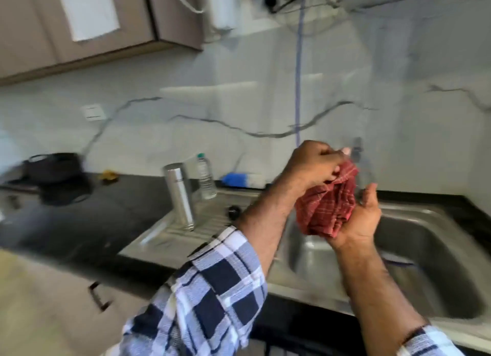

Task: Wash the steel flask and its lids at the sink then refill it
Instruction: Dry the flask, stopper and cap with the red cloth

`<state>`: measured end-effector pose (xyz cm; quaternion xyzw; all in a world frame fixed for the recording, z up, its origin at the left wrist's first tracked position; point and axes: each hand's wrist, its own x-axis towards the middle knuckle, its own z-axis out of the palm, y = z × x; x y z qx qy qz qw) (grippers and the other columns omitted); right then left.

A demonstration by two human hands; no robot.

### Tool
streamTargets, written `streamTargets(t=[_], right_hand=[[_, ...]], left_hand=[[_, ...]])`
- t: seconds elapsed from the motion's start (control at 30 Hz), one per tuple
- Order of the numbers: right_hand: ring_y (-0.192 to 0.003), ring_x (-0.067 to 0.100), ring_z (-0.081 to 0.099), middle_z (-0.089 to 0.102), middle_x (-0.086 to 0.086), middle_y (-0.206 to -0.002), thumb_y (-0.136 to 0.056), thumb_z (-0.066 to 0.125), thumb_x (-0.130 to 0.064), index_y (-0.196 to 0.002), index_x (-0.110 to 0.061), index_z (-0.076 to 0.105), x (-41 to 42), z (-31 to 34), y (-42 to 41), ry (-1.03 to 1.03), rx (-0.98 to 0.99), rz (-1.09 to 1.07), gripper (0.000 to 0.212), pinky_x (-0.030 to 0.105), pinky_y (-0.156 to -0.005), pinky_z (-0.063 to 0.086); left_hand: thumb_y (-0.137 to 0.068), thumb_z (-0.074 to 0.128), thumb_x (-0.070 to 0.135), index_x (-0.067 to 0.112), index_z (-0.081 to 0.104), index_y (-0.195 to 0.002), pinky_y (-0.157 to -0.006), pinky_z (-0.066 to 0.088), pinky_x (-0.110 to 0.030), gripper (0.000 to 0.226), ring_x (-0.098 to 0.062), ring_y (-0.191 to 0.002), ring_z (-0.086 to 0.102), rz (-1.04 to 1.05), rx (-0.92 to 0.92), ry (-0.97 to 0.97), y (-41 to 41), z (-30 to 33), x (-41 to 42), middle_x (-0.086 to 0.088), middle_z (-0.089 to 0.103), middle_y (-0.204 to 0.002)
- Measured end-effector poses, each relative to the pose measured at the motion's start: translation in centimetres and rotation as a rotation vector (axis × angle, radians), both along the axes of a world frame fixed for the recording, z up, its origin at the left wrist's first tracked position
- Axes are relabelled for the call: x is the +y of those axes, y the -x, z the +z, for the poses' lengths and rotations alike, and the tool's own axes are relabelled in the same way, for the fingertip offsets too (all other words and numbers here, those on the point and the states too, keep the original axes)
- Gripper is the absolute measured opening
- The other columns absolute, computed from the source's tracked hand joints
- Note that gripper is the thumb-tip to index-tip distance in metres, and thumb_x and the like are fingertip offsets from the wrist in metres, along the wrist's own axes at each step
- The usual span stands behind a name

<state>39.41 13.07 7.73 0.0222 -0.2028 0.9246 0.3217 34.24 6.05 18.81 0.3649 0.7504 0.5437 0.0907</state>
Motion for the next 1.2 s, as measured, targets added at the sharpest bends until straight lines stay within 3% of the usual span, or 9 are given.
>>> streamTargets(t=[0.07,0.17,0.3,0.43,0.6,0.77,0.93,1.03,1.2], right_hand=[[-0.135,0.042,0.061,0.066,0.021,-0.141,-0.102,0.033,-0.072,-0.138,-0.013,0.07,-3.0,0.3,3.2,-0.021,-0.043,0.06,0.078,0.056,-0.113,0.045],[-0.128,0.04,0.066,0.068,0.022,-0.138,-0.09,0.046,-0.073,-0.142,-0.011,0.065,-7.5,0.8,7.1,-0.044,-0.069,0.204,0.084,0.057,-0.114,0.045],[-0.088,0.01,0.056,0.061,-0.003,-0.097,-0.102,0.042,-0.067,-0.104,-0.015,0.067,-11.5,1.4,10.7,0.092,0.001,0.375,0.058,0.022,-0.1,0.036],[-0.109,0.032,0.069,0.071,0.016,-0.126,-0.096,0.052,-0.069,-0.13,-0.012,0.073,-12.5,-0.8,12.6,0.008,-0.089,0.339,0.07,0.05,-0.114,0.045],[-0.1,0.033,0.069,0.074,0.016,-0.115,-0.098,0.062,-0.052,-0.125,-0.006,0.076,-13.1,-1.2,12.6,-0.041,-0.135,0.362,0.055,0.052,-0.116,0.04],[-0.072,0.026,0.076,0.08,0.012,-0.088,-0.108,0.049,-0.028,-0.082,-0.009,0.086,-14.4,-0.1,13.3,-0.088,-0.23,0.314,0.049,0.045,-0.092,0.053],[-0.069,0.022,0.075,0.079,0.009,-0.089,-0.104,0.059,-0.029,-0.101,-0.01,0.077,-15.7,-0.3,15.5,-0.14,-0.339,0.3,0.027,0.039,-0.082,0.057],[-0.067,0.022,0.075,0.08,0.008,-0.09,-0.103,0.061,-0.033,-0.104,-0.011,0.077,-16.7,-0.3,17.0,-0.162,-0.376,0.32,0.026,0.039,-0.081,0.056],[-0.077,0.024,0.077,0.081,0.008,-0.101,-0.102,0.062,-0.035,-0.119,-0.011,0.076,-18.1,-0.5,19.5,-0.201,-0.39,0.318,0.032,0.041,-0.089,0.057]], left_hand=[[-0.085,0.07,0.055,0.024,0.073,-0.078,-0.083,0.062,-0.034,0.031,-0.025,-0.09,0.076,0.19,0.211,0.202,2.6,-0.2,-3.8,-0.002,0.081,-0.098],[-0.084,0.064,0.046,0.019,0.079,-0.097,-0.082,0.058,-0.033,0.034,-0.029,-0.096,0.075,0.307,0.283,0.363,5.1,0.2,-8.0,-0.009,0.08,-0.105],[-0.103,0.053,0.014,0.013,0.058,-0.091,-0.056,0.058,-0.028,0.013,-0.026,-0.06,0.069,0.141,-0.164,0.065,8.0,0.7,-11.7,-0.015,0.068,-0.08],[-0.102,0.048,-0.007,0.007,0.057,-0.115,-0.072,0.066,-0.038,0.021,-0.031,-0.073,0.078,-0.054,-0.455,-0.313,11.2,0.5,-15.2,-0.021,0.077,-0.089],[-0.096,0.069,-0.001,0.004,0.073,-0.097,-0.045,0.045,-0.021,0.006,-0.01,-0.052,0.062,0.341,-0.074,-0.189,13.5,-2.9,-17.5,-0.004,0.073,-0.073],[-0.094,0.078,0.009,0.015,0.072,-0.088,-0.048,0.05,-0.021,0.01,-0.012,-0.058,0.068,0.432,-0.056,-0.078,14.1,-6.6,-18.4,-0.001,0.075,-0.077],[-0.088,0.082,0.023,0.028,0.071,-0.092,-0.065,0.061,-0.032,0.013,-0.012,-0.078,0.071,0.907,0.187,-0.122,16.6,-9.1,-20.9,0.01,0.074,-0.086],[-0.077,0.088,0.034,0.026,0.063,-0.111,-0.072,0.058,-0.036,0.043,-0.018,-0.096,0.064,1.142,0.306,-0.102,19.4,-9.7,-23.3,0.008,0.069,-0.103],[-0.067,0.093,0.061,0.016,0.038,-0.156,-0.112,0.041,-0.051,0.114,-0.03,-0.14,0.046,1.102,0.138,0.083,23.5,-9.5,-25.3,-0.006,0.051,-0.154]])
